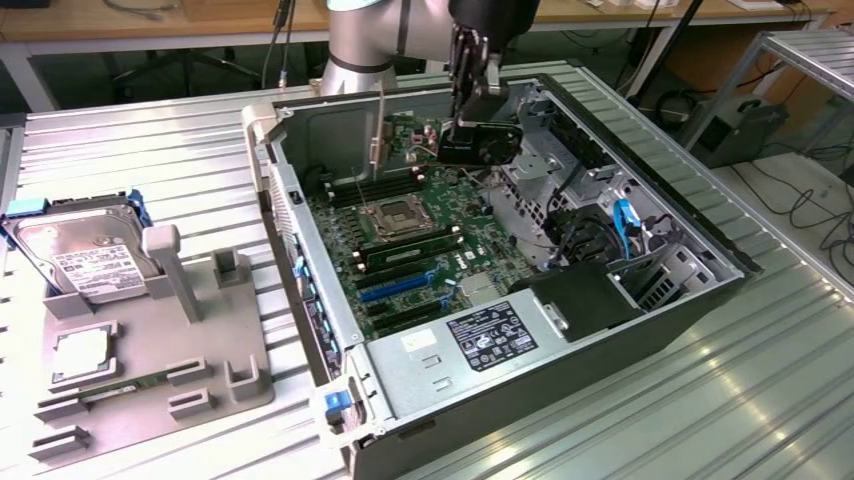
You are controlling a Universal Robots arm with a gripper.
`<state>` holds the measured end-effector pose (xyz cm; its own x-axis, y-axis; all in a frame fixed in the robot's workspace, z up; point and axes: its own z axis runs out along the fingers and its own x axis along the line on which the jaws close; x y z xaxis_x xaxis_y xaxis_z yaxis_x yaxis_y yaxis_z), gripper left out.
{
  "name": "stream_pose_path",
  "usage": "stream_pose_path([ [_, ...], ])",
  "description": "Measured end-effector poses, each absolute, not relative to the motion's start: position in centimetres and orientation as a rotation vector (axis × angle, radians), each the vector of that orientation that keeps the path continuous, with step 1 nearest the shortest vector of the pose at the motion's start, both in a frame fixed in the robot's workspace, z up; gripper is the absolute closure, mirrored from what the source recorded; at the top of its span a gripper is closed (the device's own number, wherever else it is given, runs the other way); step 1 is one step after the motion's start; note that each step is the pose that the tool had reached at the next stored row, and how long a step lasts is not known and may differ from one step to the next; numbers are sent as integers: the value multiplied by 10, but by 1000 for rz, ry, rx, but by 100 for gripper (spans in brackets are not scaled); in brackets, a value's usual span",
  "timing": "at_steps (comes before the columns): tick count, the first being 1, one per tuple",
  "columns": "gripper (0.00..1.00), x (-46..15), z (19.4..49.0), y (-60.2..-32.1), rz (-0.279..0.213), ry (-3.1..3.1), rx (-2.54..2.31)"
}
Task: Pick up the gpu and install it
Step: 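Insert the gpu into the slot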
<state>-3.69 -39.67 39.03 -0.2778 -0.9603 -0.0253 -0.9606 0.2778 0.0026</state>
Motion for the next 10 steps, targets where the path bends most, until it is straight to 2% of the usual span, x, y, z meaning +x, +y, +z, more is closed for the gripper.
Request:
stream_pose_path([
  [10, 74, -37, 390, -397, 28, 2412, -1984],
])
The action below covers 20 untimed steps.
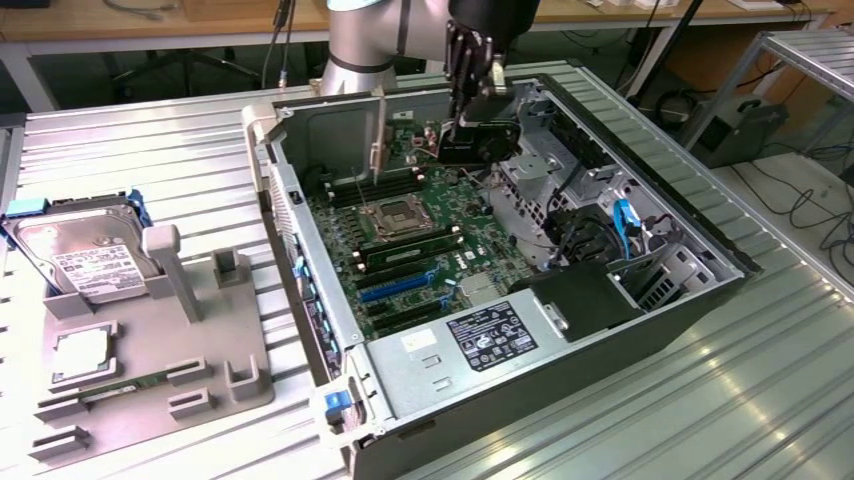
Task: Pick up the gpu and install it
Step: 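Insert the gpu into the slot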
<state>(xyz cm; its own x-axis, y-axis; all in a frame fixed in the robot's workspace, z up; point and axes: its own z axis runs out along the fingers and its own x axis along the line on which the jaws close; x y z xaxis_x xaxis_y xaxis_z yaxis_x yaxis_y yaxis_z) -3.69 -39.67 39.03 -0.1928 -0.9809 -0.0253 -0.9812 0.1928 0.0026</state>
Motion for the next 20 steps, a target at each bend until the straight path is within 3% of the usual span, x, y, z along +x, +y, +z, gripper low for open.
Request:
stream_pose_path([
  [20, 74, -37, 390, -397, 30, 2260, -2158],
])
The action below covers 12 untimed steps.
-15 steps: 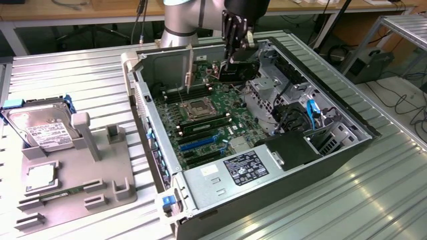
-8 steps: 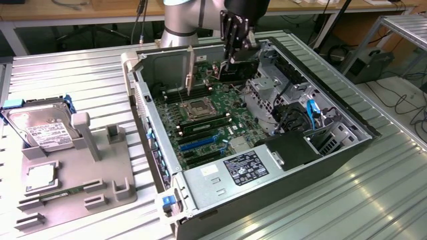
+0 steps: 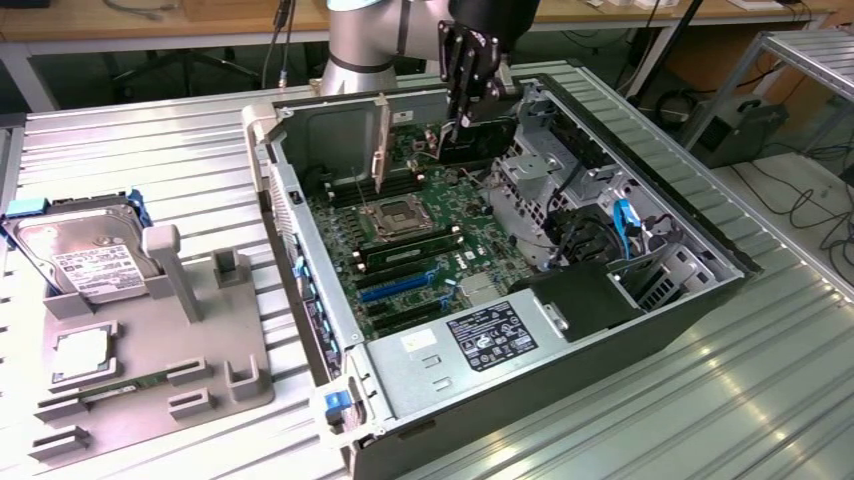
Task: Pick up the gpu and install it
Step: 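Insert the gpu into the slot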
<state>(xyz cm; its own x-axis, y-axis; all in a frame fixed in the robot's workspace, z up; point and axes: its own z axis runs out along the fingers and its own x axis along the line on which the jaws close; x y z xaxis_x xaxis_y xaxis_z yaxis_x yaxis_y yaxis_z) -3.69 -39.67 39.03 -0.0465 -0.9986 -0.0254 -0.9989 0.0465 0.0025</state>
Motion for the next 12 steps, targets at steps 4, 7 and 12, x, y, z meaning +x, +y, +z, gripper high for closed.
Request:
stream_pose_path([
  [4, 74, -37, 390, -398, 30, 2260, -2158],
  [7, 74, -38, 390, -399, 31, 2260, -2157],
  [12, 74, -39, 390, -402, 32, 2260, -2157],
])
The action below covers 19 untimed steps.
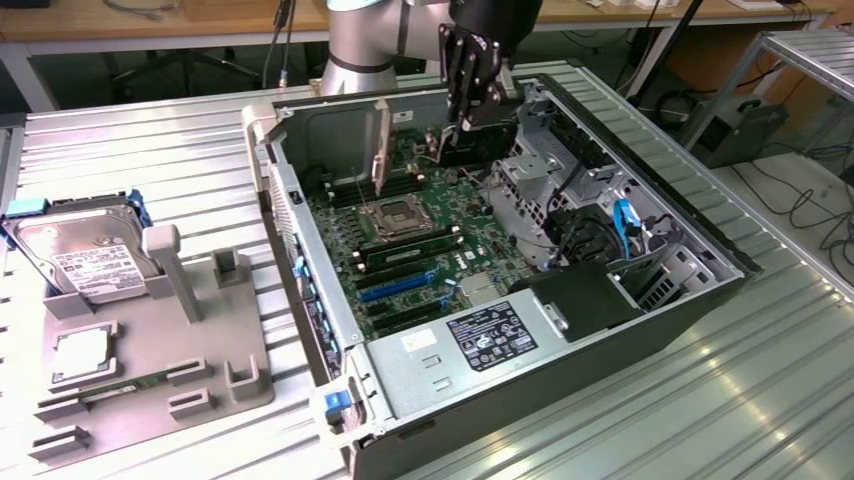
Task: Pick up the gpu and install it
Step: 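Insert the gpu into the slot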
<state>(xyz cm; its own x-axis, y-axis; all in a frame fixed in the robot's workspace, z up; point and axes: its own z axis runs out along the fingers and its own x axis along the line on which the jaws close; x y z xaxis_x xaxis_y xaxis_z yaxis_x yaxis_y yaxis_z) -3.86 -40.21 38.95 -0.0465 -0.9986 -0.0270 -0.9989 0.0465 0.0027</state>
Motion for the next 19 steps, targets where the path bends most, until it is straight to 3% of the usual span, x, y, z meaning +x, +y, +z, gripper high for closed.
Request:
stream_pose_path([
  [19, 74, -40, 386, -408, 35, 2258, -2156],
])
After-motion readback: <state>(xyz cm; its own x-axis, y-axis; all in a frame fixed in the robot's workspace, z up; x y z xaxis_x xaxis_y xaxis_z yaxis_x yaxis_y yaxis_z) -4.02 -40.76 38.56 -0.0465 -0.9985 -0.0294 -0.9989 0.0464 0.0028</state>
